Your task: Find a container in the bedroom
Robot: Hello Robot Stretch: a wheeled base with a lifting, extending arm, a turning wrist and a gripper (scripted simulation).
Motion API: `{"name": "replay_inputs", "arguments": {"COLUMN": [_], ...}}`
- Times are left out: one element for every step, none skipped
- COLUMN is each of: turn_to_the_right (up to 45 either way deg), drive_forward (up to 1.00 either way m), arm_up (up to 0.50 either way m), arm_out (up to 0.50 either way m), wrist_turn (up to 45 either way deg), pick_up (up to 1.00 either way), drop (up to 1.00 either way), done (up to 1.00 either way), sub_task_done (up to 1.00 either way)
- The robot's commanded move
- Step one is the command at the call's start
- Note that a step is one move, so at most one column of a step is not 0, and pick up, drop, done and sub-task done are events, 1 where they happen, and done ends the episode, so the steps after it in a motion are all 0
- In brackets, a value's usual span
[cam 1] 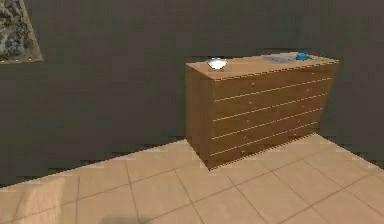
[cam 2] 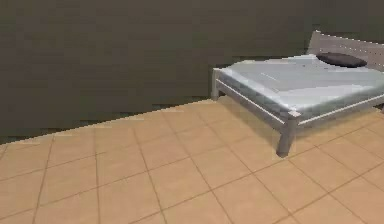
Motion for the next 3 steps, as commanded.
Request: {"name": "replay_inputs", "arguments": {"turn_to_the_right": [0.0, 12.0, 0.0], "drive_forward": [0.95, 0.0, 0.0], "arm_up": [0.0, 0.0, 0.0], "arm_out": [0.0, 0.0, 0.0], "wrist_turn": [0.0, 0.0, 0.0], "pick_up": [0.0, 0.0, 0.0], "drop": [0.0, 0.0, 0.0], "done": [0.0, 0.0, 1.0], "sub_task_done": [0.0, 0.0, 0.0]}}
